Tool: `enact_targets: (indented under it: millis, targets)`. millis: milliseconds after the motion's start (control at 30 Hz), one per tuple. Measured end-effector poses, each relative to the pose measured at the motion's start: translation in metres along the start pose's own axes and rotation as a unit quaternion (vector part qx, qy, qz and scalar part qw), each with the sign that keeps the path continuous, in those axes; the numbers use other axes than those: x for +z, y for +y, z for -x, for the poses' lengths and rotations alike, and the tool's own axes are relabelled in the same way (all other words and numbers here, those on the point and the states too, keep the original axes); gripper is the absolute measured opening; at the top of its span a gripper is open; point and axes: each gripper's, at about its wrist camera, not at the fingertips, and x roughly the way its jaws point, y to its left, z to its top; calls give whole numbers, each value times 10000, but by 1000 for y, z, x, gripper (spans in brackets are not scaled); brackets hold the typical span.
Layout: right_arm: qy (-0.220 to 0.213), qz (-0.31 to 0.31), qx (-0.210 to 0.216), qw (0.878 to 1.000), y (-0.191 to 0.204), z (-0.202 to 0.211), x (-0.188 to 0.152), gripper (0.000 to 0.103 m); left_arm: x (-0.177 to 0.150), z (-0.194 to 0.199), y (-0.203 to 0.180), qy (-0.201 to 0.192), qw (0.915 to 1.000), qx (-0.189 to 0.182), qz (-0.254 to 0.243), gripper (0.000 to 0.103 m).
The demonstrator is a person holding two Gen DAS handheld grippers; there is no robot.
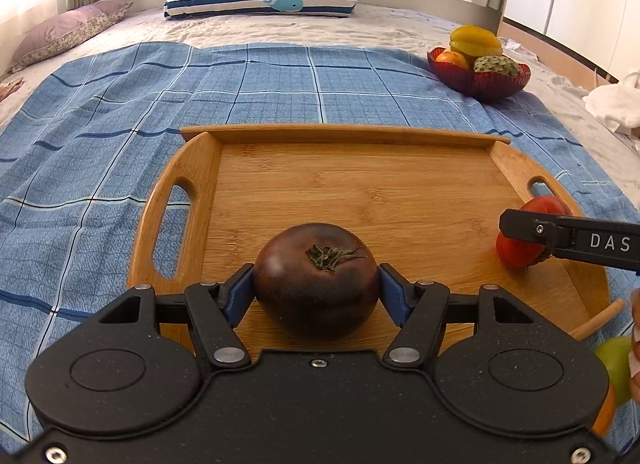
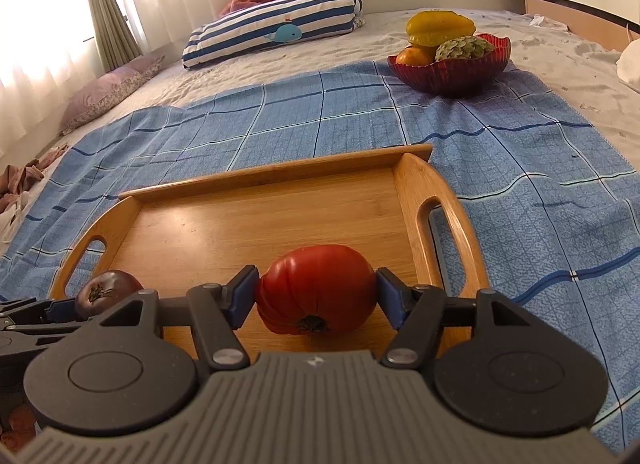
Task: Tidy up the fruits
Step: 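Open left gripper releasing the dark tomato while right gripper releases the red tomato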
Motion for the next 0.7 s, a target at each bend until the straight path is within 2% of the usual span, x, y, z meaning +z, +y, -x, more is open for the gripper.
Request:
enact_targets:
  millis: [267,500,700]
  targets:
    - [80,109,-7,9999,0,7,-4,69,-6,1,4,50,10000,-6,-73,68]
    - [115,245,10,9996,2,14,-15,72,-11,7,1,-19,9998,23,-200,80]
    - [98,342,-12,9994,6,18,-25,72,-17,14,3,4,9999,-44,-158,82]
